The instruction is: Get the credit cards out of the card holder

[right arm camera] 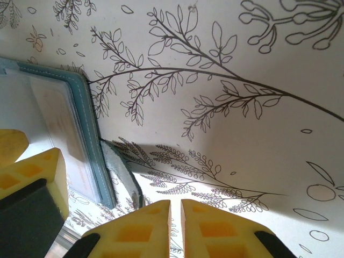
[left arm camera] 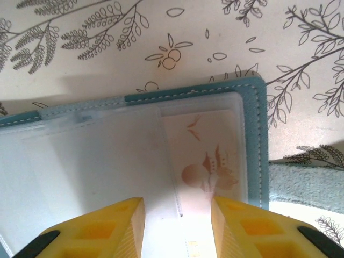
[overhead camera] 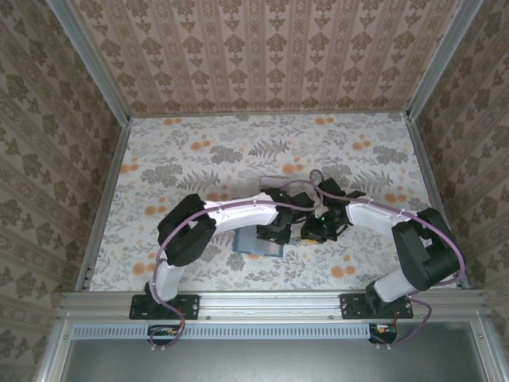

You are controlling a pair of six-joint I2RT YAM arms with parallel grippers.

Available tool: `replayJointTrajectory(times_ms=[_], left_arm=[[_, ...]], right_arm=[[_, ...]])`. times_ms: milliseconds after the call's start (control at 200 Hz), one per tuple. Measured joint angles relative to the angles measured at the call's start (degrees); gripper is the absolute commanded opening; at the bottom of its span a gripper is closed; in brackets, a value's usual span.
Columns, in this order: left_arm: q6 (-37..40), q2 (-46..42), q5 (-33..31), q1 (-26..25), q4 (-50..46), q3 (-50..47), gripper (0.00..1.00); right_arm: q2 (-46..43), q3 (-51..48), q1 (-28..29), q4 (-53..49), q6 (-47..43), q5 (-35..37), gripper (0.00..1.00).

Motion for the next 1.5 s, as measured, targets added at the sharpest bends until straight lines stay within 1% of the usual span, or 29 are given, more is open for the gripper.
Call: replayJointTrajectory(times_ms=[130, 270, 520, 610, 740, 915, 1010, 1060, 1260, 1500], left_arm=[[0.3, 1.6, -2.5, -0.8, -3.7, 3.2, 0.39], [0.4, 2.3, -3.8, -1.0, -6.0, 3.9, 0.39], [0.6, 2.7, -4.2, -1.0, -6.5, 3.8, 0.37], [0.8, 1.6, -3.0, -1.0, -3.4, 2.2, 0.34], [0.5, -2.5, 1.8, -0.1, 3.8, -4.3, 0.28], [-0.6, -5.9, 7.5, 2.3, 11.5, -10.6, 0.28], [-1.2, -6.4, 9.0, 2.9, 12.7, -11.3, 0.29], [-1.2, -6.4, 9.3, 2.8, 13.3, -11.3, 0.31], [-1.4, -6.4, 9.4, 2.8, 13.8, -11.3, 0.33], [-1.3, -5.3, 8.9, 2.7, 12.4, -9.9, 0.37]], right_arm=[[0.0, 0.0, 0.0, 0.0, 0.0, 0.0, 0.14], [0.0, 0.0, 0.0, 0.0, 0.0, 0.0, 0.14], [0.0, 0.0, 0.0, -0.2, 0.0, 0.0, 0.14], [0.0, 0.0, 0.0, -0.2, 0.0, 0.0, 0.14], [0.0, 0.0, 0.0, -0.2, 0.0, 0.0, 0.14], [0.0, 0.0, 0.0, -0.2, 0.0, 0.0, 0.15], [0.0, 0.0, 0.0, -0.2, 0.0, 0.0, 0.18], [0.0, 0.0, 0.0, -0.2, 0.0, 0.0, 0.21], [-0.1, 0.0, 0.0, -0.1, 0.4, -0.1, 0.3], [-1.6, 0.0, 0.5, 1.5, 1.8, -0.5, 0.35]])
